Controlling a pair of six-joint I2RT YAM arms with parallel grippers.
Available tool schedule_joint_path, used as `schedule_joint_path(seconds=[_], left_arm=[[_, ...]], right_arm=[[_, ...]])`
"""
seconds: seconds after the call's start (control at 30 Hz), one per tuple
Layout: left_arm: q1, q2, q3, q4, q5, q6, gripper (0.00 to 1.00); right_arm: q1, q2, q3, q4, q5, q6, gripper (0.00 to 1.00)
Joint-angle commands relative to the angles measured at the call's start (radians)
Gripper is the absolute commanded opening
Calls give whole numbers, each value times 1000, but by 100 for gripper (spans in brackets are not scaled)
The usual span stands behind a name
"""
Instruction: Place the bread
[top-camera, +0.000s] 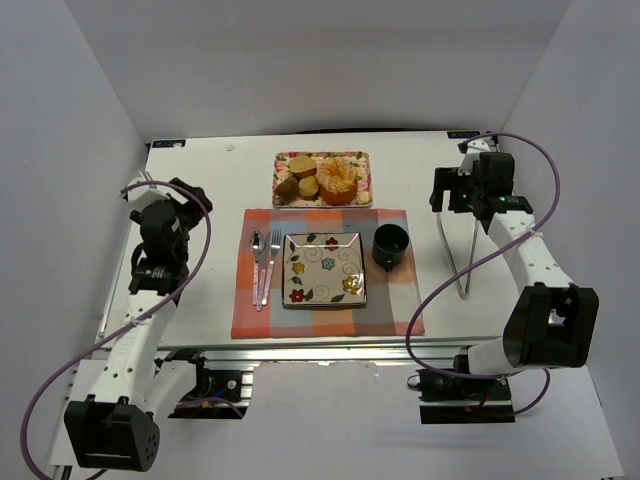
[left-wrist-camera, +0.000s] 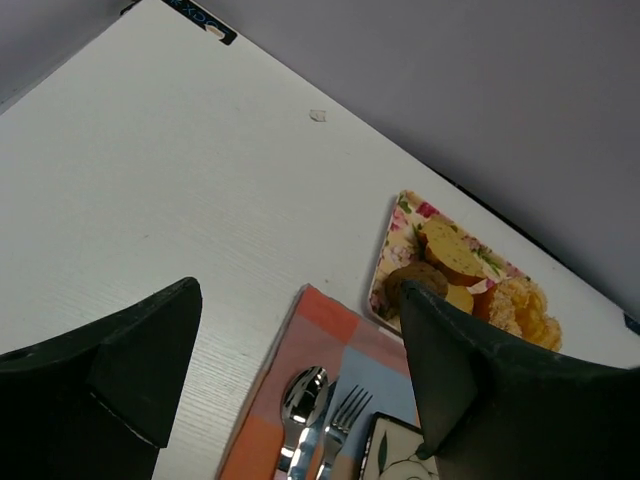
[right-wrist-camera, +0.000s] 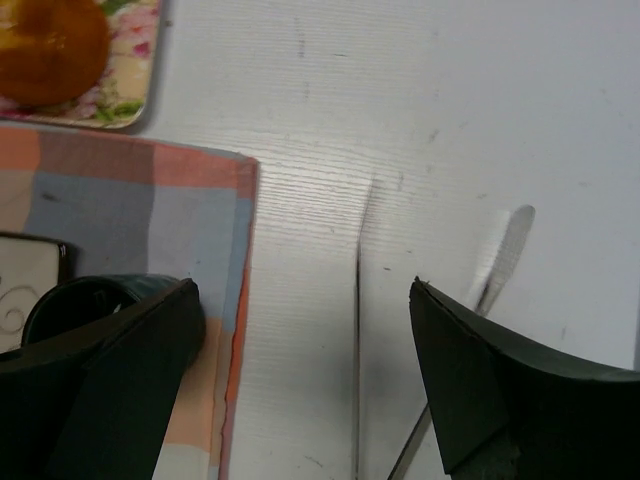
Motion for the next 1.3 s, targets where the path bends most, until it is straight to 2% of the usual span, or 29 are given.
schedule_joint_path(seconds=[0.0, 0.03, 0.07, 0.1, 0.13, 0.17, 0.2, 0.27, 0.3, 0.37, 0.4, 0.43, 0.47, 0.5, 0.53, 0.57, 0.6, 0.7, 0.73, 0.77, 0.83, 0.87, 0.9, 0.93, 1.03, 1.07, 1.1, 1.23, 1.27], left_arm=[[-2, 9, 6, 18, 30, -26, 87], [0, 20, 16, 13, 30, -36, 78], [0, 26, 22, 1, 27, -46, 45], [-2, 34, 32, -12, 22, -56, 29], [0, 43, 42, -34, 20, -65, 15], [0, 57, 61, -48, 23, -68, 2], [0, 65, 72, -62, 29, -71, 0], [0, 86, 91, -75, 93, -63, 0], [0, 95, 96, -73, 129, -56, 5], [0, 132, 107, -65, 262, -42, 34], [-2, 152, 113, -65, 304, -49, 62], [-6, 176, 121, -78, 341, -54, 70], [-17, 203, 131, -90, 377, -56, 76], [-32, 262, 168, -108, 387, -51, 79], [-51, 295, 190, -143, 381, -33, 81], [-95, 328, 214, -159, 372, -24, 82], [-117, 403, 275, -176, 353, -16, 83], [-170, 523, 405, -255, 297, 7, 82], [-173, 590, 426, -274, 292, -8, 78], [-175, 620, 446, -275, 292, -17, 66], [-177, 698, 501, -277, 287, -52, 51], [-177, 721, 519, -272, 295, -65, 40], [-178, 741, 541, -275, 303, -80, 37], [-181, 769, 574, -274, 312, -85, 36], [-187, 773, 604, -269, 319, -82, 44], [-187, 767, 602, -272, 315, -79, 58], [-187, 758, 598, -283, 309, -65, 63], [-186, 651, 508, -282, 251, -53, 76], [-187, 623, 459, -280, 214, -53, 78]], right_arm=[[-3, -52, 32, 2, -210, -99, 90], [-1, -61, 29, -4, -399, -227, 90], [2, -78, 24, -20, -503, -313, 90], [9, -86, 23, -74, -607, -404, 90], [17, -93, 20, -101, -743, -493, 89], [28, -95, 10, -115, -758, -579, 89], [54, -92, 7, -109, -760, -589, 89], [71, -66, 27, -141, -807, -638, 90], [75, -51, 39, -165, -832, -645, 90], [110, 14, 117, -214, -864, -647, 78], [130, 40, 148, -243, -814, -630, 50], [147, 90, 179, -257, -791, -615, 30], [160, 113, 209, -273, -772, -604, 15], [177, 136, 260, -282, -759, -571, 10], [181, 176, 279, -282, -743, -548, 17], [187, 190, 291, -271, -734, -525, 29], [189, 199, 299, -244, -720, -450, 58], [197, 238, 314, -130, -651, -309, 89], [200, 274, 354, -117, -624, -279, 89], [206, 294, 377, -101, -607, -242, 89], [220, 365, 462, -101, -544, -135, 89], [232, 383, 486, -104, -530, -107, 89], [238, 411, 497, -86, -440, -60, 89], [244, 420, 515, -71, -417, -2, 89], [243, 419, 526, -52, -317, -44, 89], [235, 410, 515, -46, -277, -62, 89], [224, 385, 501, -41, -199, -72, 89], [129, 307, 423, -102, -108, -116, 87], [122, 278, 355, -109, -84, -151, 88]])
